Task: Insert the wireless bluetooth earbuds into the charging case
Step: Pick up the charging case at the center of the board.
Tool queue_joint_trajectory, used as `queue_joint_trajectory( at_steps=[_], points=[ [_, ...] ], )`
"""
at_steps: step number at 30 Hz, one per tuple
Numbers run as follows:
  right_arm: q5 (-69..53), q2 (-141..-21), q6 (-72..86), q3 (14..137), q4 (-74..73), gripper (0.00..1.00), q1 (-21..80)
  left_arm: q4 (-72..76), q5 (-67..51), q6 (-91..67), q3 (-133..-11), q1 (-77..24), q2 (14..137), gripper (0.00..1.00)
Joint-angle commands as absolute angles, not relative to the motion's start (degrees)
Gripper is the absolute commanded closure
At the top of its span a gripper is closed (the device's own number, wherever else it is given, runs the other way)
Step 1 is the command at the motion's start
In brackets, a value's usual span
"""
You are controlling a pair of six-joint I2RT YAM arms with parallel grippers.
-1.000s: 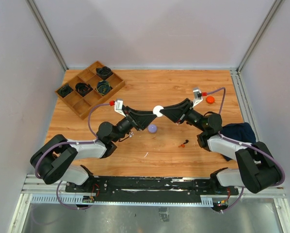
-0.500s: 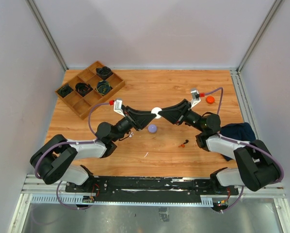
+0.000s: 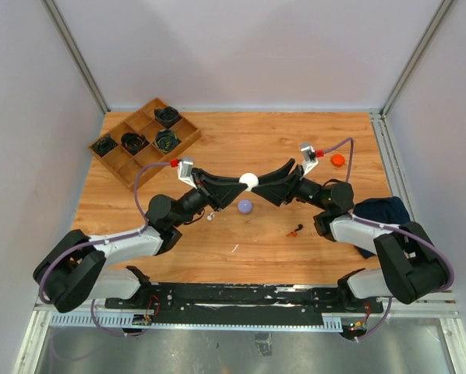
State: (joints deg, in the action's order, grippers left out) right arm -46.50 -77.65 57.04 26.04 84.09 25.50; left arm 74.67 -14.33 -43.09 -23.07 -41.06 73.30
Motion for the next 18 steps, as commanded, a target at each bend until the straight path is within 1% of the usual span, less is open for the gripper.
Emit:
queue_joint_trajectory(
  at_steps=[1,5,10,15,18],
  points=[
    [-53.84,-78.42,55.62,28.77,85.71,0.44,24.46,59.84,-19.74,-32.45,-25.9,-40.52,67.41,0.97],
    [-57.83,-78.34,54.99,29.88,84.37,0.36,23.12,42.18,-20.76,-24.02,-29.54,-40.52,62.07,0.97],
    [-60.53,-76.21,50.14,30.89,78.58,0.33,22.59,25.84,-20.29,-15.84,-34.44,-40.52,57.58,0.97],
    [-63.0,-71.85,40.0,32.99,64.89,0.3,22.59,10.67,-20.86,-7.68,-41.53,-40.52,56.88,0.98],
    [-61.94,-67.85,29.48,34.44,51.39,0.28,22.67,1.37,-22.94,-2.63,-46.56,-40.52,57.97,0.98]
  ],
)
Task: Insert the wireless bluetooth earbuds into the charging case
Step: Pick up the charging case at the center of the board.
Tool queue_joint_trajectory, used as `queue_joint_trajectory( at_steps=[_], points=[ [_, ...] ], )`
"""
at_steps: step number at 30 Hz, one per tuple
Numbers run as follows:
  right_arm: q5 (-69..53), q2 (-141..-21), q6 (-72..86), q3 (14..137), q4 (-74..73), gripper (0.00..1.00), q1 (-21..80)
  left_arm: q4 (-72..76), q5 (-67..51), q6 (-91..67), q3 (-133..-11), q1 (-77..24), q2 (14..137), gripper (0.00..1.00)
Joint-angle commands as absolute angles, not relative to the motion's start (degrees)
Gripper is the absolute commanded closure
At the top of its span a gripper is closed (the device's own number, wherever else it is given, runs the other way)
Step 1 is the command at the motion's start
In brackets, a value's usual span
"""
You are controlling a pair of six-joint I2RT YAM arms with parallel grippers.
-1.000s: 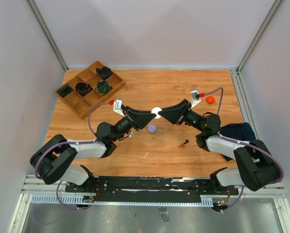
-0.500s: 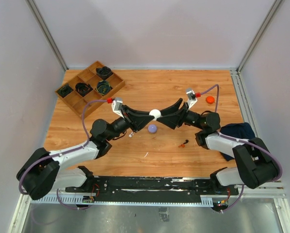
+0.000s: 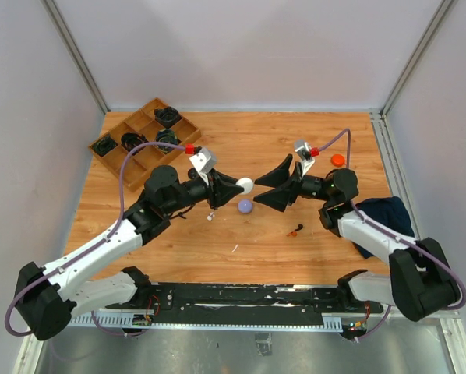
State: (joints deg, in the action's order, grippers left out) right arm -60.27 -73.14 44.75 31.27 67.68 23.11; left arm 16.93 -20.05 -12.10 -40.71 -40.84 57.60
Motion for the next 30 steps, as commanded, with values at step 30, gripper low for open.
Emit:
queue_joint_trajectory(
  at_steps=[30],
  points=[
    [-58.57,-62.99,-1.35,33.98,34.29,0.44,31.72,-31.27,-32.51,32.24,-68.93,-44.68,69.02,1.0]
  ],
)
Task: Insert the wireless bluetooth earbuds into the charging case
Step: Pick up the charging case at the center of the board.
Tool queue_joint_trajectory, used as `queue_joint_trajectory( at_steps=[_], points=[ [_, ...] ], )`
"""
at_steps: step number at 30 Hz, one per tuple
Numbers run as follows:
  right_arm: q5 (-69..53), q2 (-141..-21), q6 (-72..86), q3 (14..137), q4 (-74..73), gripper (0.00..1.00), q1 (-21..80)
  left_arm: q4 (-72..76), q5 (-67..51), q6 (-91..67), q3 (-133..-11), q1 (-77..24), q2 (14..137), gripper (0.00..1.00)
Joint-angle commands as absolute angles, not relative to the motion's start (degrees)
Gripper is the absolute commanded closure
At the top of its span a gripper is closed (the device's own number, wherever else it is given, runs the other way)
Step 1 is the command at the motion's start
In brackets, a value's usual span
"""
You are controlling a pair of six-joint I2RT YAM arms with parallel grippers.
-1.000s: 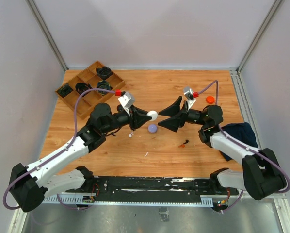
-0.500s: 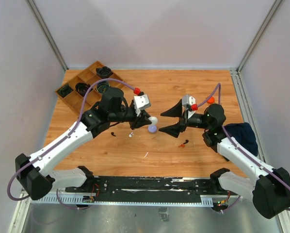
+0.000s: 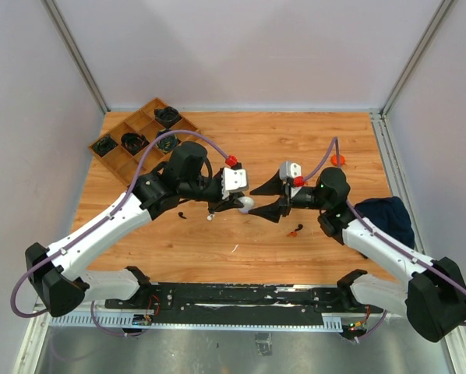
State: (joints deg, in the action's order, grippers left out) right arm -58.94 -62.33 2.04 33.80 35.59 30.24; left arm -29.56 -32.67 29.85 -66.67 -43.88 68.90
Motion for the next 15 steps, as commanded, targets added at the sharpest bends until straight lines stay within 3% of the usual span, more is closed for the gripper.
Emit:
queue_joint_trajectory(
  at_steps=[1,15],
  points=[
    [-58.59,-63.04,-1.71,33.89,34.26,0.45,31.84,-31.36,-32.44,32.44,-68.98,-44.73,68.93,1.0],
    [-60.0,-64.5,-4.39,34.54,32.45,0.6,33.91,-32.79,-31.37,32.42,-70.46,-46.01,70.24,1.0]
  ],
)
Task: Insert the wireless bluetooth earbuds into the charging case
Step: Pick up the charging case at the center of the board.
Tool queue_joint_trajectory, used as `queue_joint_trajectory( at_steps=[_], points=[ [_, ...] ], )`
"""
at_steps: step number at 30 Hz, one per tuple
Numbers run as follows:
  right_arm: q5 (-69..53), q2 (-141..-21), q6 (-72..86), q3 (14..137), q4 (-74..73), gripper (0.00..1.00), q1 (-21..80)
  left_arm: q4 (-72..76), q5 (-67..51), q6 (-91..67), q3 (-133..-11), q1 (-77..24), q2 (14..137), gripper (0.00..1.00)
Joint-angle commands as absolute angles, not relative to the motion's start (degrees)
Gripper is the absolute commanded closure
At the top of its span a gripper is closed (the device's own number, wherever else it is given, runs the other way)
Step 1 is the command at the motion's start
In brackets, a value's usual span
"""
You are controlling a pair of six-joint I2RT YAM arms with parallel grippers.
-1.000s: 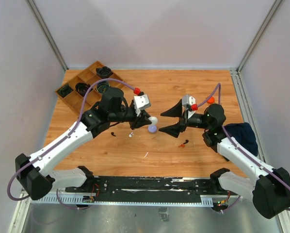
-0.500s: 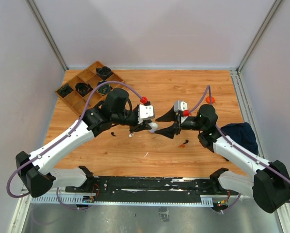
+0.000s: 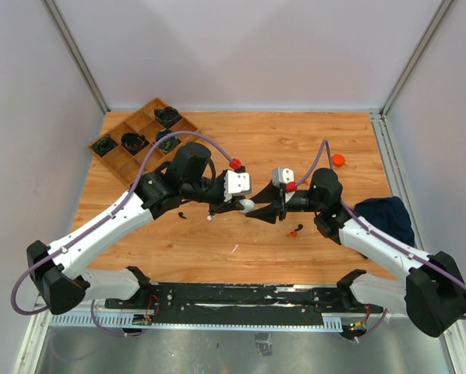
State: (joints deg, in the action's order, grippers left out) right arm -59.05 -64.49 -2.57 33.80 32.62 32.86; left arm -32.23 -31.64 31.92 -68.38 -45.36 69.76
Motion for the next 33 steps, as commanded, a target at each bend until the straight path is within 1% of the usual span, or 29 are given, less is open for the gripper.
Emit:
queue_joint_trajectory(
  at_steps=[1,11,14,17,18,21,22,23,25,27,30,33],
  points=[
    [-59.91,-64.51,-4.39,34.54,32.39,0.61,33.9,-32.78,-31.46,32.35,-70.52,-46.09,70.29,1.0],
    [-59.49,-64.75,-4.61,34.29,32.82,0.63,34.28,-33.04,-31.63,32.45,-70.94,-46.41,70.81,1.0],
    [-59.58,-65.02,-4.81,34.35,32.8,0.67,34.28,-33.05,-31.83,31.95,-71.19,-46.49,71.17,1.0],
    [-59.53,-65.43,-5.0,34.25,32.87,0.74,34.33,-32.99,-31.71,31.67,-71.26,-46.49,71.19,1.0],
    [-59.47,-65.48,-5.0,34.26,32.96,0.77,34.29,-32.97,-31.46,31.49,-71.12,-46.49,71.11,0.98],
    [-58.9,-65.21,-4.52,33.69,34.03,0.85,34.32,-31.84,-29.34,29.98,-70.35,-46.49,70.83,0.85],
    [-58.78,-64.67,-4.28,33.48,34.33,0.87,34.31,-31.09,-28.47,29.43,-69.71,-46.49,70.51,0.79],
    [-58.63,-64.26,-4.12,33.22,34.68,0.88,34.3,-30.35,-27.89,29.11,-68.89,-46.49,70.11,0.7],
    [-58.04,-63.33,-3.81,32.48,35.35,0.91,34.28,-28.54,-26.94,28.12,-66.96,-46.49,69.08,0.56],
    [-57.47,-62.79,-3.43,31.5,36.87,0.92,34.28,-26.6,-26.08,27.16,-65.41,-46.49,68.01,0.46],
    [-57.33,-62.49,-2.23,30.46,39.49,0.93,34.11,-24.12,-25.0,26.23,-63.41,-46.49,66.4,0.37],
    [-56.48,-62.33,-0.94,28.98,43.0,0.95,34.06,-21.64,-23.99,25.56,-61.75,-46.49,64.89,0.33]
  ],
)
